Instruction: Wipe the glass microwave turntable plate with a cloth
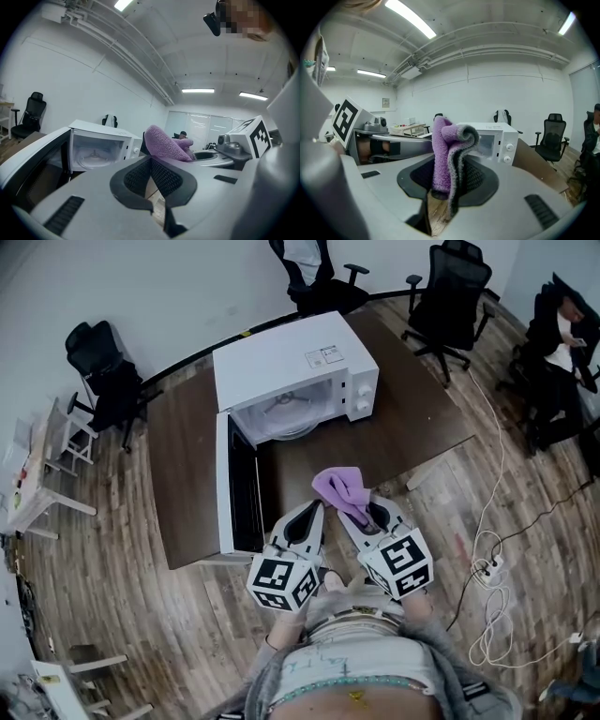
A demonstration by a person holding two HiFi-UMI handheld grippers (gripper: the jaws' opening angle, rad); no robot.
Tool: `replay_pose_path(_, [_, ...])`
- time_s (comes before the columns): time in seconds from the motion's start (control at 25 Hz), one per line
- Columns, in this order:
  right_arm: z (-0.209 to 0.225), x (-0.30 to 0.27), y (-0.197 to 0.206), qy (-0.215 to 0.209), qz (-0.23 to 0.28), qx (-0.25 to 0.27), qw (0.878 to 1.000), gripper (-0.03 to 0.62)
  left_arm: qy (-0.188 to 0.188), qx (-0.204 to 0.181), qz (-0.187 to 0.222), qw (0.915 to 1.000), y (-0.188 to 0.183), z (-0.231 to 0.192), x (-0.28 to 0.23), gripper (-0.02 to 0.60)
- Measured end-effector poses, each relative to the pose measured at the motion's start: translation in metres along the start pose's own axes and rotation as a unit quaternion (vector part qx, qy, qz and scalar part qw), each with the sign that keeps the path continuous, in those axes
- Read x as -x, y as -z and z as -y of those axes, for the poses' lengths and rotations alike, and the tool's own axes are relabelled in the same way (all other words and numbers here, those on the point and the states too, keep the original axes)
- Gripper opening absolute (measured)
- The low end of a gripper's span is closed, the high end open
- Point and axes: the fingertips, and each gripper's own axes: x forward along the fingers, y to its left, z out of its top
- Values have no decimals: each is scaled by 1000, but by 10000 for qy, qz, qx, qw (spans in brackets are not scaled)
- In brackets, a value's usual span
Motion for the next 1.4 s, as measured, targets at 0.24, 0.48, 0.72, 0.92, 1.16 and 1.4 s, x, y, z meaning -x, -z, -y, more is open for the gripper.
replay_pose_path(0.24, [-2, -17, 2, -84, -176, 41, 9998, 120, -115, 90, -29, 9999, 2, -19, 2, 11])
replay_pose_path(0.48, [3, -42, -7, -379, -98, 21, 9992, 120, -438, 104, 16, 9990, -2, -41, -2, 11])
replay_pose_path(0.72, [29, -70, -22, -690, -84, 146, 9975, 120, -663, 40, 128, 9977, -18, -56, -36, 11])
replay_pose_path(0.92, [63, -92, -39, -936, -50, 235, 9953, 120, -710, -7, 268, 9971, -38, -61, -78, 11])
replay_pose_path(1.16, [101, -108, -60, -1231, -13, 331, 9918, 120, -897, 1, 116, 9959, -52, -63, -121, 11])
replay_pose_path(1.4, [128, -118, -62, -1486, -60, 422, 9880, 120, -1120, 140, 112, 9935, -51, -66, -150, 11])
